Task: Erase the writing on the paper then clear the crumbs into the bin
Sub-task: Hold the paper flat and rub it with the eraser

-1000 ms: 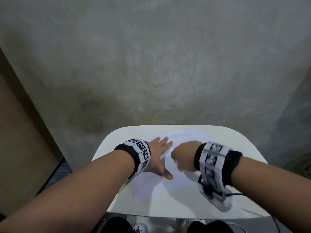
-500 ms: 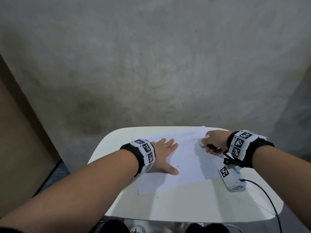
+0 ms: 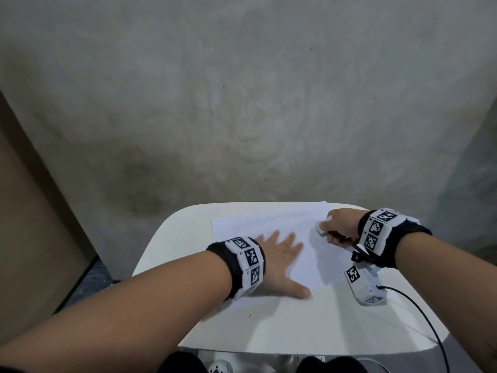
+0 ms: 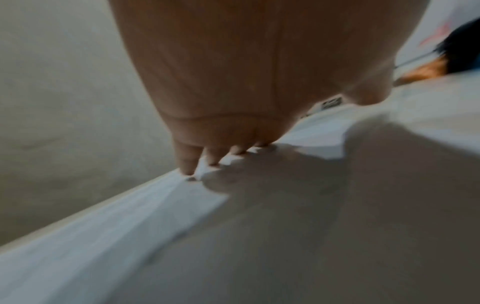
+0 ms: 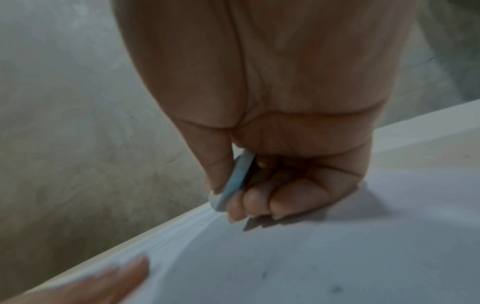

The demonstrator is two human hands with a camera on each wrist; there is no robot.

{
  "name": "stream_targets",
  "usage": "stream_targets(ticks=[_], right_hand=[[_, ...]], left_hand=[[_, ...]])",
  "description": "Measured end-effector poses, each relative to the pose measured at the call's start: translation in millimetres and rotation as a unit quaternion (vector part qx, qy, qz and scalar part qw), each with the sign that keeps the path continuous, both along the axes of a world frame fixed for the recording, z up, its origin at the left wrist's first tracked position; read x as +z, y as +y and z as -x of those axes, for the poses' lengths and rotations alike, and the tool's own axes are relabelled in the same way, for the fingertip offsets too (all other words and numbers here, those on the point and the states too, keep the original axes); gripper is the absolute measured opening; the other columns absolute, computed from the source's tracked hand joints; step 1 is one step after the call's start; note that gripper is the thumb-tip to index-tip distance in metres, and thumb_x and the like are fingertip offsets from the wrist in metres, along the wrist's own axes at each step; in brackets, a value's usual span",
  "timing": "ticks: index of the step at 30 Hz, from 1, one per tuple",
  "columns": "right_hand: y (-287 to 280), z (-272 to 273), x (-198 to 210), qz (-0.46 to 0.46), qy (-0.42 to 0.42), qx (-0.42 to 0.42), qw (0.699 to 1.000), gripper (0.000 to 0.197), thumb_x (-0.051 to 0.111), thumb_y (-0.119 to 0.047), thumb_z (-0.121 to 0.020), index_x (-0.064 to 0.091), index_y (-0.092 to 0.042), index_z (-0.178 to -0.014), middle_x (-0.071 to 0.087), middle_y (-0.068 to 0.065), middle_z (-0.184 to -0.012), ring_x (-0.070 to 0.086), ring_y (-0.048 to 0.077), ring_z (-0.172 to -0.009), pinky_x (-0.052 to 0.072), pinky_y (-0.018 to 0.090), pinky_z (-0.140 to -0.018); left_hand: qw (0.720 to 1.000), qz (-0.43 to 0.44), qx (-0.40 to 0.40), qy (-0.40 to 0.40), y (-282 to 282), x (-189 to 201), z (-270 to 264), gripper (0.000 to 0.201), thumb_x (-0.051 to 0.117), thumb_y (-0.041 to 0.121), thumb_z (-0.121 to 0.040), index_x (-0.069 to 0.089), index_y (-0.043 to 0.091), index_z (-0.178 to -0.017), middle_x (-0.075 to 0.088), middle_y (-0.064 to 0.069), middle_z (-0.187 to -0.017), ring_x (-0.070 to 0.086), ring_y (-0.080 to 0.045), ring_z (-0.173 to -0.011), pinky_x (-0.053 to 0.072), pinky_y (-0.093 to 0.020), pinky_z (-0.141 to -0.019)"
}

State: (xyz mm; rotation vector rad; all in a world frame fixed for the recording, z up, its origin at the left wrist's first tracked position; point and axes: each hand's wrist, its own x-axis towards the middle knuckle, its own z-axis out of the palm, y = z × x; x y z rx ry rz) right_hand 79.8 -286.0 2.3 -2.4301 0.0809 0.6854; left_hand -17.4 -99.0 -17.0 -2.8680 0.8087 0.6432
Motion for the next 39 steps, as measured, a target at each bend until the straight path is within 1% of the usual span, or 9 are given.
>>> stream_targets(ticks=[3,9,14,18,21,24,28,34,39], right_hand=[[0,0,1,0.005,-0.006,0.006,1.000,0.036,0.045,-0.016,-0.098,0.053,-0.004,-0.065,0.053,0.005,-0.047,0.044,0.016,-0.039,0.034,0.014,-0.037],[1,4,4,0.028,-0.012,0.021,0.999,0.037,0.044,-0.015,-0.098,0.052,-0.004,-0.063,0.052,0.002,-0.040,0.043,0.012,-0.027,0.032,0.010,-0.033],[2,5,6,0.045,-0.018,0.041,0.998,0.040,0.044,-0.014,-0.097,0.051,-0.003,-0.060,0.049,0.007,-0.047,0.037,0.010,-0.020,0.029,0.009,-0.030],[0,4,7,0.037,-0.020,0.051,0.998,0.037,0.046,-0.012,-0.096,0.052,-0.003,-0.061,0.051,0.003,-0.039,0.042,0.017,-0.031,0.033,0.014,-0.037],[3,11,15,0.035,-0.047,0.071,0.996,0.017,0.050,-0.012,-0.091,0.052,-0.008,-0.075,0.058,0.009,-0.055,0.048,0.022,-0.047,0.039,0.020,-0.044],[23,25,25,0.070,-0.123,0.134,0.981,0.007,0.059,-0.017,-0.085,0.057,-0.018,-0.078,0.061,0.002,-0.061,0.051,0.019,-0.050,0.042,0.022,-0.052],[61,43,34,0.035,-0.120,0.204,0.971,0.004,0.061,-0.016,-0.086,0.062,-0.013,-0.084,0.064,0.003,-0.071,0.056,0.018,-0.061,0.050,0.025,-0.063],[82,47,31,0.281,-0.139,0.279,0.908,0.014,0.050,-0.009,-0.083,0.050,-0.011,-0.069,0.059,0.001,-0.067,0.052,0.021,-0.062,0.044,0.027,-0.065],[94,64,23,0.359,-0.124,0.357,0.853,0.014,0.045,-0.013,-0.095,0.057,-0.007,-0.101,0.061,0.010,-0.098,0.059,0.023,-0.081,0.038,0.029,-0.068]], left_hand=[[0.990,0.044,-0.128,0.045,-13,10,15,0.086,0.034,0.071,-0.094,-0.008,0.031,-0.157,-0.017,0.005,-0.164,-0.011,-0.020,-0.152,-0.005,-0.050,-0.118],[0.998,-0.032,0.051,-0.019,36,1,12,0.107,0.025,0.086,-0.084,-0.016,0.019,-0.156,-0.025,-0.002,-0.161,-0.018,-0.020,-0.151,-0.008,-0.046,-0.122],[0.990,-0.014,-0.136,0.030,12,0,27,0.095,0.027,0.078,-0.090,-0.017,0.025,-0.155,-0.028,0.004,-0.159,-0.022,-0.015,-0.149,-0.017,-0.043,-0.116],[0.999,0.023,0.008,-0.028,44,3,6,0.102,0.027,0.082,-0.086,-0.021,0.024,-0.154,-0.029,0.005,-0.159,-0.022,-0.014,-0.149,-0.011,-0.044,-0.121],[0.994,-0.008,0.107,-0.023,82,-1,-9,0.115,0.040,0.086,-0.077,-0.019,0.025,-0.155,-0.025,0.006,-0.161,-0.018,-0.016,-0.150,-0.005,-0.047,-0.122],[0.992,-0.027,0.119,0.011,91,-5,-10,0.119,0.050,0.085,-0.075,-0.018,0.029,-0.155,-0.024,0.005,-0.162,-0.015,-0.019,-0.151,-0.002,-0.050,-0.122],[0.992,-0.025,0.121,0.021,75,1,-12,0.118,0.055,0.080,-0.078,-0.018,0.028,-0.155,-0.024,0.006,-0.162,-0.015,-0.020,-0.151,0.002,-0.051,-0.122],[0.991,-0.016,0.133,0.013,65,0,-11,0.117,0.059,0.078,-0.076,-0.017,0.036,-0.154,-0.023,0.006,-0.163,-0.015,-0.020,-0.151,0.002,-0.055,-0.121],[0.991,-0.015,0.133,0.005,63,-1,-8,0.121,0.060,0.079,-0.074,-0.019,0.034,-0.154,-0.026,0.004,-0.162,-0.017,-0.021,-0.151,0.002,-0.053,-0.122]])
